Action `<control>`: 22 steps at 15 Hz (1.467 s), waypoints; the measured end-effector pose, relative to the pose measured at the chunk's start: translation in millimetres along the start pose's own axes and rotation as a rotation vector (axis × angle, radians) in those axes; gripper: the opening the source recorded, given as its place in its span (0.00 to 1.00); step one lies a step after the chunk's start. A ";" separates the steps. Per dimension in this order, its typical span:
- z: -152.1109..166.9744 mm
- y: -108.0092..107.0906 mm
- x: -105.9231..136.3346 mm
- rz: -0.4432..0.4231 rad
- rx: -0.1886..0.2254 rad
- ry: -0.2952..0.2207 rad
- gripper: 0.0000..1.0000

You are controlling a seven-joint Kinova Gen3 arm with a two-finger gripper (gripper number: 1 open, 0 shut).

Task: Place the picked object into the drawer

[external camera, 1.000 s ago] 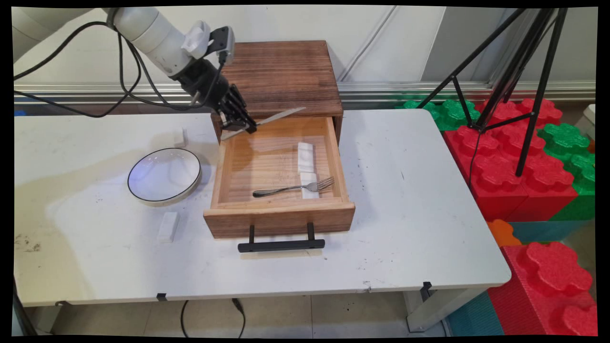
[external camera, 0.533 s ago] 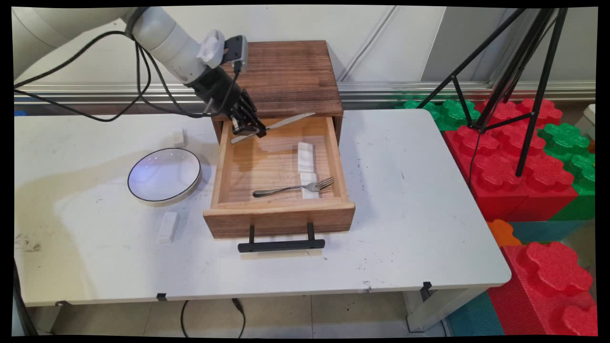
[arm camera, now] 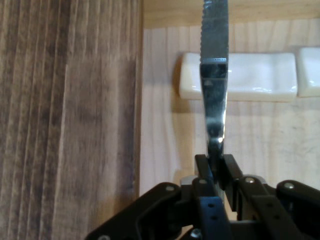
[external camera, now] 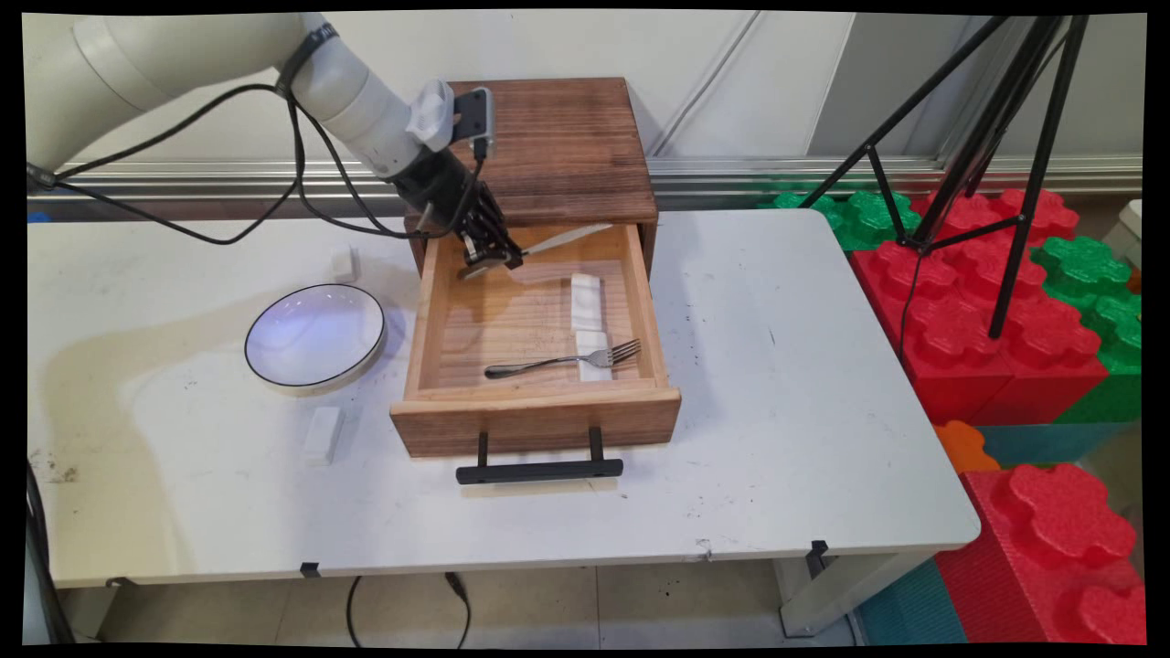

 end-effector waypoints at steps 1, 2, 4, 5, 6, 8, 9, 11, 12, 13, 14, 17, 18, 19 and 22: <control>3.0 -0.4 -1.1 -0.002 0.000 -0.003 0.00; 7.4 -0.5 -2.7 -0.005 -0.001 -0.007 0.00; 15.7 0.7 -7.0 -0.009 -0.004 -0.019 0.00; 18.6 1.5 -8.6 -0.011 -0.007 -0.023 0.00; 20.3 2.2 -9.8 -0.012 -0.008 -0.026 0.00; 24.1 4.3 -12.4 -0.014 -0.012 -0.031 0.00; 26.2 5.5 -13.5 -0.014 -0.014 -0.034 0.00; 29.4 7.3 -14.9 -0.013 -0.017 -0.037 0.00; 30.3 7.8 -15.3 -0.013 -0.018 -0.037 0.00; 31.7 8.8 -16.0 -0.013 -0.019 -0.038 0.00; 32.9 9.6 -16.1 -0.013 -0.020 -0.037 1.00; 34.4 10.4 -15.6 -0.012 -0.016 -0.032 1.00; 34.0 10.5 -15.2 -0.012 -0.013 -0.030 1.00; 33.3 10.6 -14.6 -0.013 -0.011 -0.028 1.00; 27.4 11.7 -11.1 -0.015 0.001 -0.018 1.00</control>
